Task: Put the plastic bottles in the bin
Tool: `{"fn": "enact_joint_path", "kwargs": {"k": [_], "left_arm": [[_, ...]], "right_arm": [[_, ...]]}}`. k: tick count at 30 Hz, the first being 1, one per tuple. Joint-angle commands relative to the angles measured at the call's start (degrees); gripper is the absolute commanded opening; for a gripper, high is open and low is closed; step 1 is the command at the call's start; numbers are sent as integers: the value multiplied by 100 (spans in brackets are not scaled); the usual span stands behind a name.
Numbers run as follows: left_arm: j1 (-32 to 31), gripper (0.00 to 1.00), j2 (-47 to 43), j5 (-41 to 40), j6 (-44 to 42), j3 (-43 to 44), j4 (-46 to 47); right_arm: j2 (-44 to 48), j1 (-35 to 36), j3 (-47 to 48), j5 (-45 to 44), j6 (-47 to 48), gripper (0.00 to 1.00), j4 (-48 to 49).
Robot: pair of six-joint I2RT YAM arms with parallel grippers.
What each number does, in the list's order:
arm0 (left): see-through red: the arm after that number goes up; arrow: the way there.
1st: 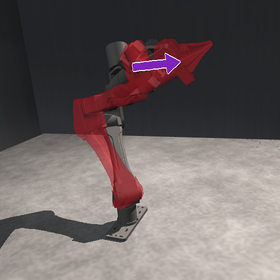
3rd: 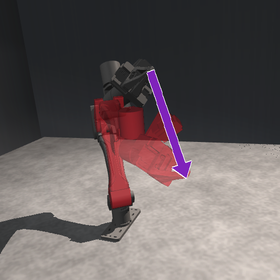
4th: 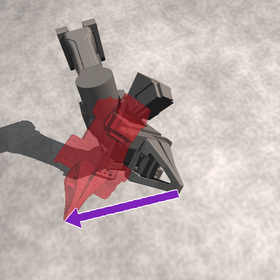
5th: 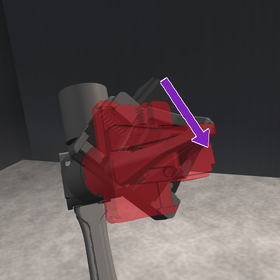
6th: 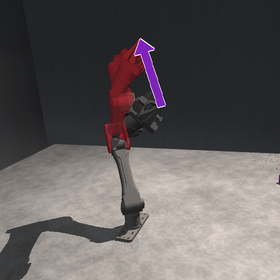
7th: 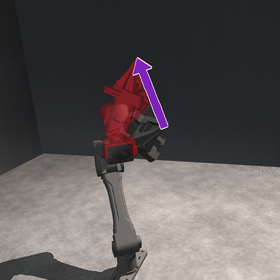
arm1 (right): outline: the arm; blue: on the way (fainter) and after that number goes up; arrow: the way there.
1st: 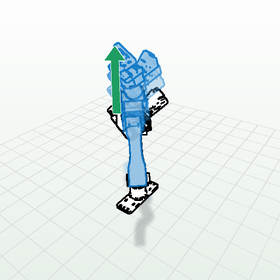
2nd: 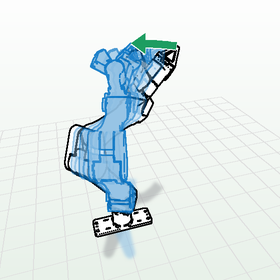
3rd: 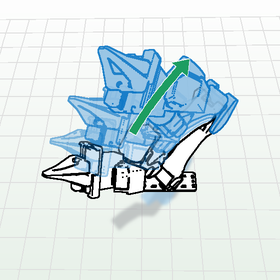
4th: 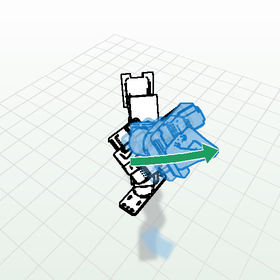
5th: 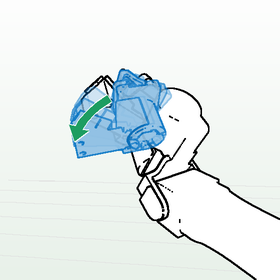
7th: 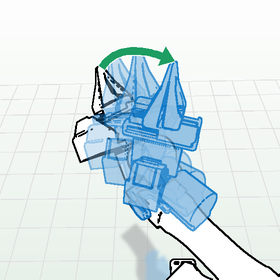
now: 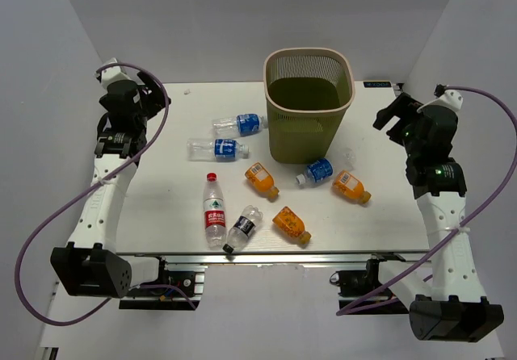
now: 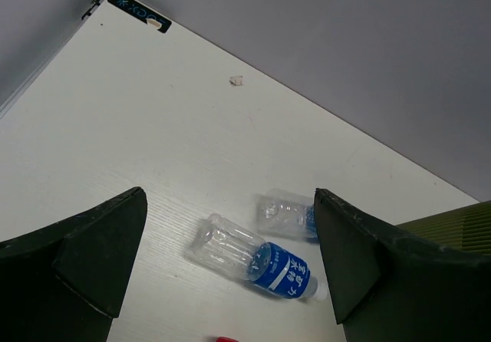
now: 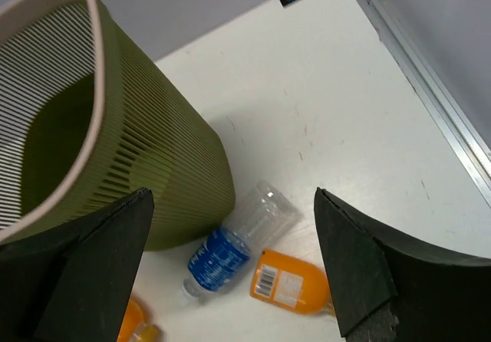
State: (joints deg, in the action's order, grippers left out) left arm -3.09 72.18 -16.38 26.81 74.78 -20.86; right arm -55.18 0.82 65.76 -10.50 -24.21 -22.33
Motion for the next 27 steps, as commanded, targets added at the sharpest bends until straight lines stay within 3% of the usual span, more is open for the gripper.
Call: {"fn": "enact_joint_path", "kwargs": {"k": [1,8,11,12,16,22,27], "left_arm": [[46,98,-178,223,44,-166,47],[46,98,-134,513,9,-534,371],[46,98,-64,566,-227,-675,582],[46,98,-55,592,-307,-745,670],[63,98,24,829,-747,-1080,1171],[72,98,366,1277,-1011,-922,1032],[72,98,481,1024,-1107,-922,865]], "right_arm": [[-46,-12,201,-180,-23,89,-535],[-238,-12,-247,409,1172,89,-1387],[-528,-12,-668,896,2179,89,-1670],[-573,-20,-835,927,2818,89,-1513],[-801,58,-1485,628,3851,89,-731],[-1029,94,-2023,2399,5397,89,-44],[-1416,155,-1988,2528,5725,89,-9]]}}
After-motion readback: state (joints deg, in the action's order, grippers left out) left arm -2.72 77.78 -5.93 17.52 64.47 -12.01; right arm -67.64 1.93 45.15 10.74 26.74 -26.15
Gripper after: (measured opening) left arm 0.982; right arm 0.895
